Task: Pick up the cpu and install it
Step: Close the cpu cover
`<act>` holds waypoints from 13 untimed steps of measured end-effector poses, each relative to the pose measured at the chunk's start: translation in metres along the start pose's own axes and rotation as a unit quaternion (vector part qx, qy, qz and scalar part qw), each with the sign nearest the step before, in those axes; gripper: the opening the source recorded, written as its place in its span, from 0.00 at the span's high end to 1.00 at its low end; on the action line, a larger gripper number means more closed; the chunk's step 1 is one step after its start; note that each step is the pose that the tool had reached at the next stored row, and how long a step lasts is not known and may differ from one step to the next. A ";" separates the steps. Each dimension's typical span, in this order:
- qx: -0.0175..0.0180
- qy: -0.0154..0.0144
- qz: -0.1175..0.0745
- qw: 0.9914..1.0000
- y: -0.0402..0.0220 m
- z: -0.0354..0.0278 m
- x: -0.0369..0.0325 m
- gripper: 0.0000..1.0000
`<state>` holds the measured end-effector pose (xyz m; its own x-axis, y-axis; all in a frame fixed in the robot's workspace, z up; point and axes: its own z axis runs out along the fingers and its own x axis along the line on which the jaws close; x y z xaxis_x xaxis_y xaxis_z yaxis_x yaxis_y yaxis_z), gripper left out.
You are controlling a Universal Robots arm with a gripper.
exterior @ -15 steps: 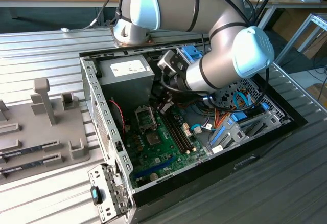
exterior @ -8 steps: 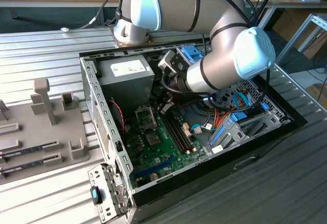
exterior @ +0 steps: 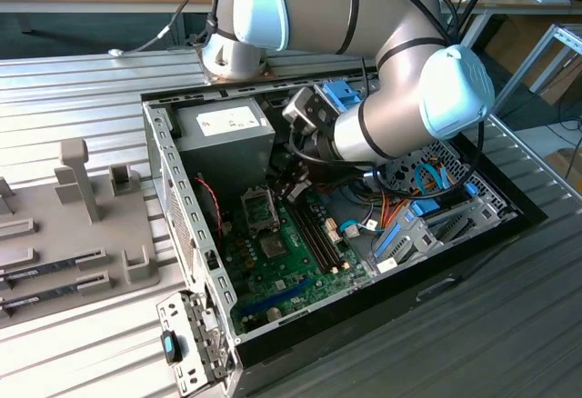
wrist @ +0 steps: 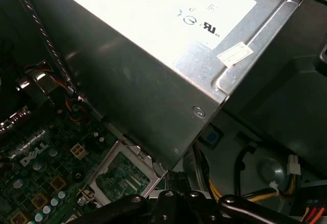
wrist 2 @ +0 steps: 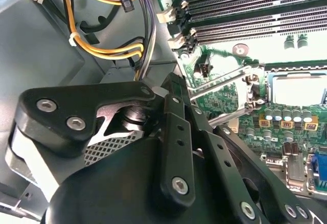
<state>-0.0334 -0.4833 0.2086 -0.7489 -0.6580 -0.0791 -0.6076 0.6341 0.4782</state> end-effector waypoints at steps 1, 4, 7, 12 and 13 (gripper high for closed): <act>0.000 0.000 0.000 1.000 0.0001 -0.0005 0.0001 0.89; 0.000 0.000 0.000 1.000 0.0006 -0.0019 0.0002 0.89; -0.001 -0.001 0.000 1.000 0.0012 -0.0033 0.0002 0.89; -0.003 -0.002 -0.001 1.000 0.0026 -0.0059 0.0000 0.89; -0.003 -0.002 -0.002 1.000 0.0029 -0.0064 -0.0001 0.89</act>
<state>-0.0334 -0.4840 0.2157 -0.7480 -0.6582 -0.0850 -0.6085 0.6290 0.4839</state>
